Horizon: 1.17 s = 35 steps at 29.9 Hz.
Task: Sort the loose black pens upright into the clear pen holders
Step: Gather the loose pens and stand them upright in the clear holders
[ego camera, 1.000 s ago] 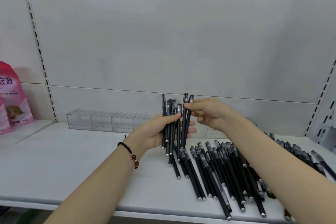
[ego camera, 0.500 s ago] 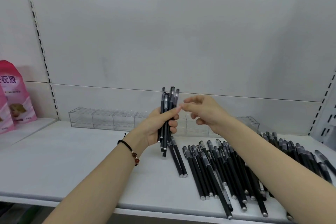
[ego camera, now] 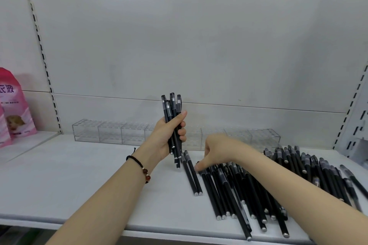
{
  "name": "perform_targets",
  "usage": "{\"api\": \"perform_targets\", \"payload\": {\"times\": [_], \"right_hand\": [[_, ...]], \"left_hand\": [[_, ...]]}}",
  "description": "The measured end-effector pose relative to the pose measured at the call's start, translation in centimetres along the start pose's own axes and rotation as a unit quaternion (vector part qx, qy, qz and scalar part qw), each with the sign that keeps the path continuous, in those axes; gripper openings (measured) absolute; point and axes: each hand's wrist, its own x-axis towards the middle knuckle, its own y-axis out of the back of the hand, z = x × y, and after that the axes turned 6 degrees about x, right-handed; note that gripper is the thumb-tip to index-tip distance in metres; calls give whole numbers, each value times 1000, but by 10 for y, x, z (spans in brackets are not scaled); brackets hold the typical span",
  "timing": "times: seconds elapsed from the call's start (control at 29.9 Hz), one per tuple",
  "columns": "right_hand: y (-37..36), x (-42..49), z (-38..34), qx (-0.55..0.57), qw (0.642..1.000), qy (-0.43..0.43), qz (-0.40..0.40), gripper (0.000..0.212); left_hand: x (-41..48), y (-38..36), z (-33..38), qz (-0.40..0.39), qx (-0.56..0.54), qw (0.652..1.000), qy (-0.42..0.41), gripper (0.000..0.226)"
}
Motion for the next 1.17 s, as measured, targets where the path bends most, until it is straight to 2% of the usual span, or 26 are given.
{"api": "perform_targets", "payload": {"times": [0.07,0.33,0.54,0.7,0.94,1.17], "right_hand": [[-3,3,-4,-13,1000,10,7,47],[-4,9,-10,6,1000,17,-8,47],[2,9,-9,-34,999,8,-26,48],[-1,12,-12,28,999,6,-41,49],[-1,13,-18,33,998,3,-50,56],[-5,20,-9,125,991,-13,-55,31]], "left_hand": [[0,0,0,4,2,1000,2,21],[0,0,-3,9,17,1000,5,18],[2,3,-5,31,47,998,-9,19],[3,2,-6,42,34,999,-7,18],[4,3,-7,43,27,999,-6,18],[3,3,-6,43,24,999,-6,21]]}}
